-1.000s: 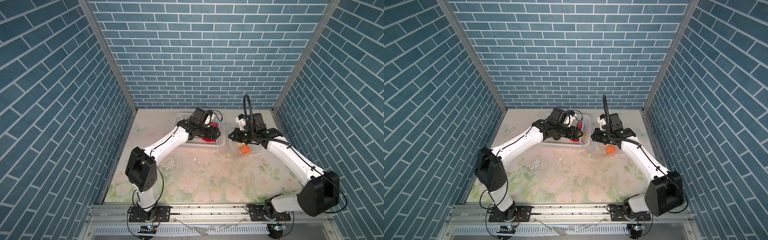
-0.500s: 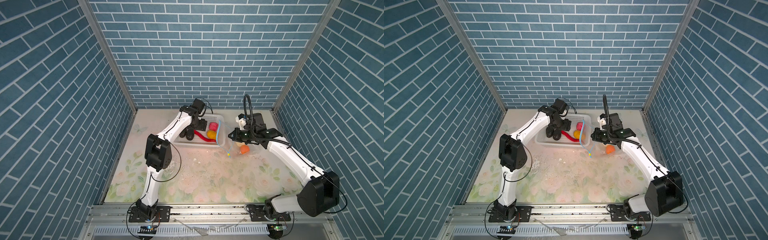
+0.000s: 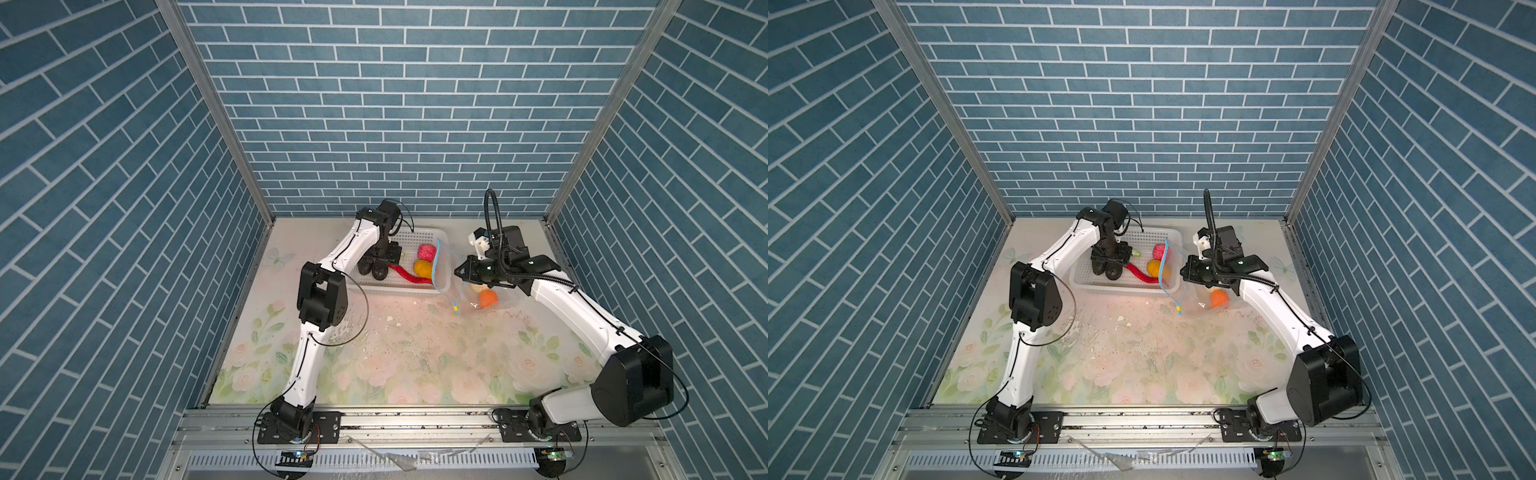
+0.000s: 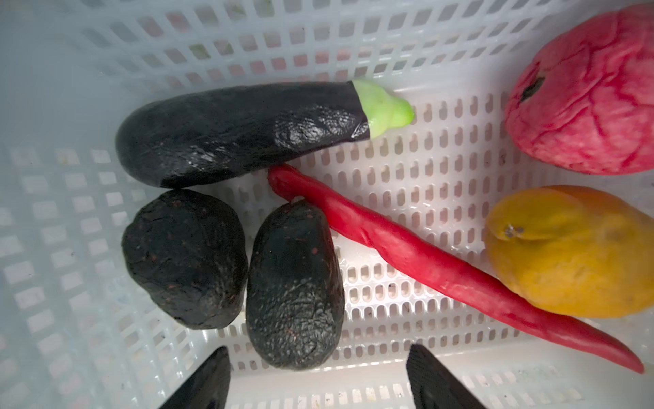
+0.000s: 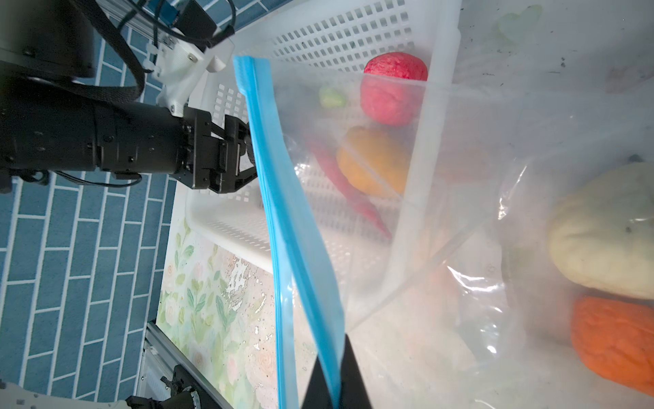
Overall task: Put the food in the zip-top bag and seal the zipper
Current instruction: 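Move the left gripper back over the basket toward the dark avocado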
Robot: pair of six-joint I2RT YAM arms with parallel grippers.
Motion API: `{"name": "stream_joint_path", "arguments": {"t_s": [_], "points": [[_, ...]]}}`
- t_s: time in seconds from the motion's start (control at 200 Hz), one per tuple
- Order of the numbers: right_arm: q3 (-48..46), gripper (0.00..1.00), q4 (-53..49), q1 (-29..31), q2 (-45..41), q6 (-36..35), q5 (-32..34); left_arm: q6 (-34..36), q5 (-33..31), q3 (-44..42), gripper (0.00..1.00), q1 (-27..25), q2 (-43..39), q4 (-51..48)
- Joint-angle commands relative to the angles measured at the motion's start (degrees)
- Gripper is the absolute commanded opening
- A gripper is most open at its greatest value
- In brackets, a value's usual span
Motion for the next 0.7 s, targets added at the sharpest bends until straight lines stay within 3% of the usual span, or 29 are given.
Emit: {"name": "stream_joint_path", "arguments": {"t_s": [0.0,0.695], "points": [[1.32,0.0,0.63,-0.11,0.49,1.36,-0.93,0.84,-0.34,3.49,0.81,1.12,2.95,-2.58],[1.39,0.0,0.53,-0.11,0.58,1.33,-1.01,0.18,1.34,4.45,0.7,1.29,6.98,-2.84]]}}
